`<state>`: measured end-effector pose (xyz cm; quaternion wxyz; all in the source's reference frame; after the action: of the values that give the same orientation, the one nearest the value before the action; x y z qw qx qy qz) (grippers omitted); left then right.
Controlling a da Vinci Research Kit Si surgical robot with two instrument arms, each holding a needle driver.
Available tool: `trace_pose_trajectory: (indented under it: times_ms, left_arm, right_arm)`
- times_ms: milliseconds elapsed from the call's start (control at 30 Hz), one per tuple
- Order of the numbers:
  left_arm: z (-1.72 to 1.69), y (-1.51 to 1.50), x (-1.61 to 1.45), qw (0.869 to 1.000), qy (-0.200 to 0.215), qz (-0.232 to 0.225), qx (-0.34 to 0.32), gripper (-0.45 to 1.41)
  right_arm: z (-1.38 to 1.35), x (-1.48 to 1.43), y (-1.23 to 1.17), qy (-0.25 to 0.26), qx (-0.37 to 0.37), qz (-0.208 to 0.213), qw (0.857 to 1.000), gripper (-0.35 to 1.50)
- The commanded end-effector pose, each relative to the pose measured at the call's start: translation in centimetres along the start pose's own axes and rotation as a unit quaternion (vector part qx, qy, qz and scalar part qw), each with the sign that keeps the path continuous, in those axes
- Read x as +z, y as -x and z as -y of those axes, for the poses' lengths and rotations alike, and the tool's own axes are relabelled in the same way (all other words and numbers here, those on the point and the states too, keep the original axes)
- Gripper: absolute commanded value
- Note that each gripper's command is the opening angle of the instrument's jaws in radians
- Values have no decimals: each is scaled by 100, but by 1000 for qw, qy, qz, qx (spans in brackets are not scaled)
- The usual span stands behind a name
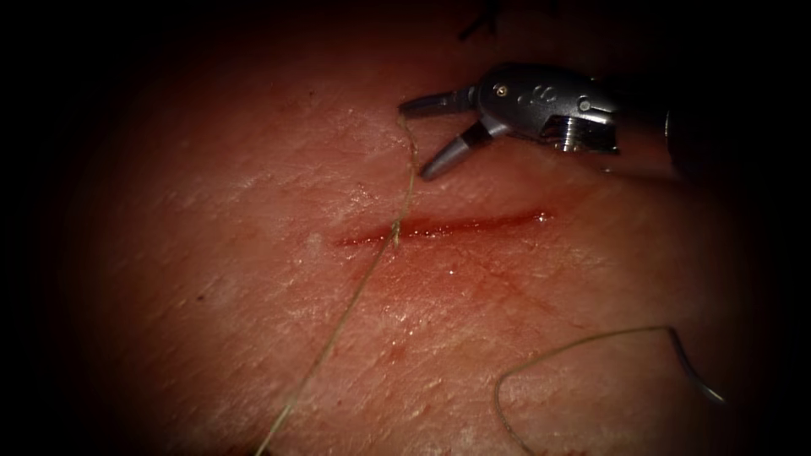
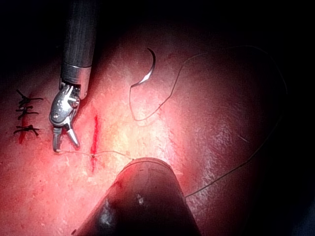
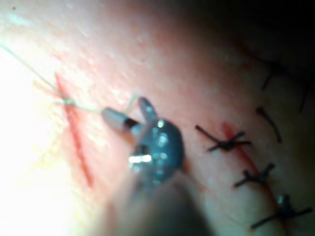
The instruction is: Wound Closure
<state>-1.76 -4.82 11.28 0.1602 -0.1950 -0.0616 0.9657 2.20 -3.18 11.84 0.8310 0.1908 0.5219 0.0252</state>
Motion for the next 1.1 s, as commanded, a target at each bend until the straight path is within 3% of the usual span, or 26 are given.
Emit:
trace_pose_trajectory:
  times_ms: [33,267,333,433,467,500,567,733,1100]
  left_arm:
    - [6,-2,5,1000,1,3,-2,-45]
    - [52,2,-7,1000,-16,20,-1,-45]
    - [66,5,-7,999,-24,26,-1,-45]
    - [89,10,-3,999,-36,34,-2,-45]
    - [98,11,1,999,-39,34,-3,-45]
    - [109,14,8,998,-45,46,1,-45]
    - [120,16,18,997,-55,60,7,-45]
    - [142,20,33,994,-72,80,15,-45]
    - [150,23,41,991,-87,99,34,-45]
  right_arm:
    - [-2,-5,-3,17,10,-2,1000,118]
    - [16,-47,-14,89,52,-21,994,108]
    - [27,-54,-19,101,59,-28,993,86]
    - [42,-56,-32,115,67,-39,990,71]
    - [46,-55,-37,120,71,-46,989,67]
    - [54,-50,-49,126,67,-66,988,47]
    - [60,-42,-61,137,64,-73,986,29]
    - [59,-17,-80,161,63,-84,981,-1]
    - [23,30,-101,188,50,-80,978,-28]
